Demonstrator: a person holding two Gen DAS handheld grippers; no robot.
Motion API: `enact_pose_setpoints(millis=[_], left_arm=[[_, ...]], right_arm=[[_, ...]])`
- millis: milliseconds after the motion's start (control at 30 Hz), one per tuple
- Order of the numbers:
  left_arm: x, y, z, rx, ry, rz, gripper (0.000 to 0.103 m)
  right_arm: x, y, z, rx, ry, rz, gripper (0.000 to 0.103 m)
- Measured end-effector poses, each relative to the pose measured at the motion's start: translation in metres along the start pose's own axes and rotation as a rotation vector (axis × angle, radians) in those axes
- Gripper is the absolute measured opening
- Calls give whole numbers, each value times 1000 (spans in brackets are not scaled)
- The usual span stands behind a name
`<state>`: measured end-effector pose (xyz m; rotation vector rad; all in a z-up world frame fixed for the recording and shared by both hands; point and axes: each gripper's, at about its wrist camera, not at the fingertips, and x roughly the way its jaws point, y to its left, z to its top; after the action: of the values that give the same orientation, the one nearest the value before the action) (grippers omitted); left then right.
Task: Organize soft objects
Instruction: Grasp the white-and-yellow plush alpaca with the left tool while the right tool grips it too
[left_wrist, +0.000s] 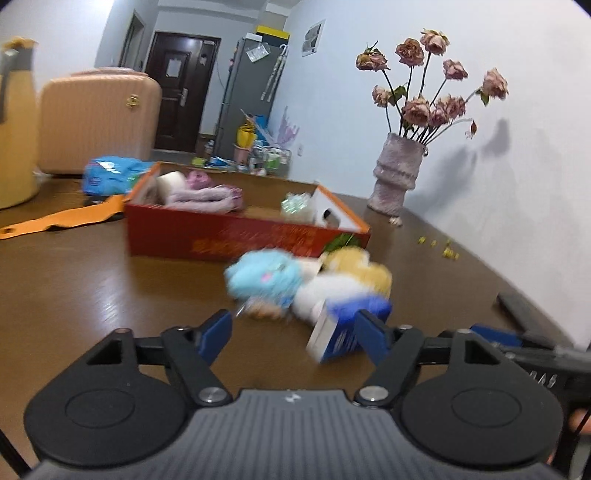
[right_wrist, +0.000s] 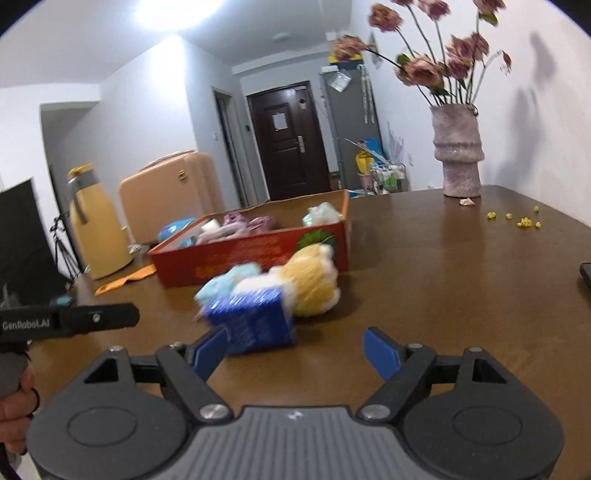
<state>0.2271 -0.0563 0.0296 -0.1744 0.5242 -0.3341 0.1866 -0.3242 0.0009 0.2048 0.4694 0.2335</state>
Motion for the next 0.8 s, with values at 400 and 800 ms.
enact_pose_setpoints(millis=[400,800], left_arm=[[123,8,23,-72,213,-144,55],[123,15,31,-205,227,-252,51]], right_arm=[[116,-46,44,188,74,89,70],[119,-46,50,237,48,116,47]])
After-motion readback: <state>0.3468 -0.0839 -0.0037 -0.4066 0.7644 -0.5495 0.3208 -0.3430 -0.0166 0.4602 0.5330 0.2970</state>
